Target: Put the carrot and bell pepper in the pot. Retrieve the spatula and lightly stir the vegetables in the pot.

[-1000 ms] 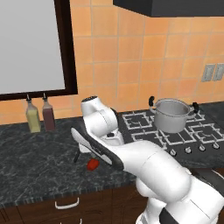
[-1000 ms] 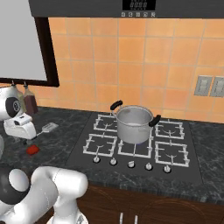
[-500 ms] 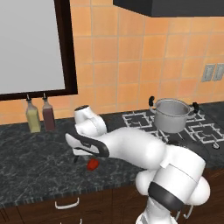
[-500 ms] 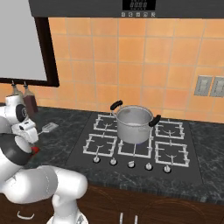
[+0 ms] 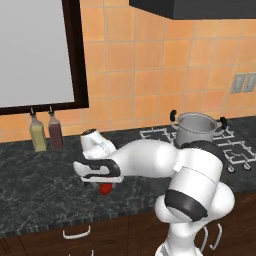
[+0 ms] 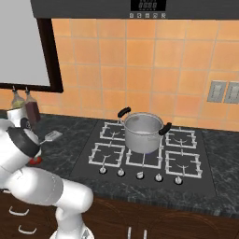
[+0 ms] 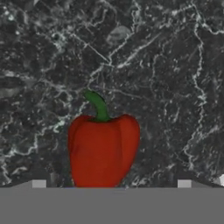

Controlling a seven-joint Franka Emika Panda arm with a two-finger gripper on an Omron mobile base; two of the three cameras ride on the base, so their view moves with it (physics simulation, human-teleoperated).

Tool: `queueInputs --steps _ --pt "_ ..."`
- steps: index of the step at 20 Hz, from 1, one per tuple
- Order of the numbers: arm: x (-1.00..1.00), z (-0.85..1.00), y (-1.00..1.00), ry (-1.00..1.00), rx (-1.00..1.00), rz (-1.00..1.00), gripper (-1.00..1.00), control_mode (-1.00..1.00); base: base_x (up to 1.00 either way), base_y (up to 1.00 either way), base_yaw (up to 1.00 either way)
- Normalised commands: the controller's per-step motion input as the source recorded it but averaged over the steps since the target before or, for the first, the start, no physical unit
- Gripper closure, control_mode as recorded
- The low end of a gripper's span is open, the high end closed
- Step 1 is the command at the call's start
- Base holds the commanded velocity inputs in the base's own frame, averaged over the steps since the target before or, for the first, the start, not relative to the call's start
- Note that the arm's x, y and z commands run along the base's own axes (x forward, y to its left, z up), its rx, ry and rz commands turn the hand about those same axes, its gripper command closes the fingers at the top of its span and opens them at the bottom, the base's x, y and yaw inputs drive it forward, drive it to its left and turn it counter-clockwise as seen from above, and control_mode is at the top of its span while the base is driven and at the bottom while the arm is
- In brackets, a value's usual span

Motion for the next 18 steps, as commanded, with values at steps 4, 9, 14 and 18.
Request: queueInputs --steps 4,9,14,18 --pt "0.06 -0.24 0.0 -0.12 0.0 -0.02 -1.0 -1.0 0.0 0.0 0.0" --pt "0.0 -0.14 -0.15 -0.13 0.0 -0.03 -1.0 -1.0 0.0 0.0 0.0" --pt "0.0 -0.23 -0.27 -0.06 0.0 -0.05 -1.0 -1.0 0.0 0.0 0.0" --pt "-0.03 -0.26 0.0 0.0 0.0 -0.01 1.0 -1.0 0.0 0.0 0.0"
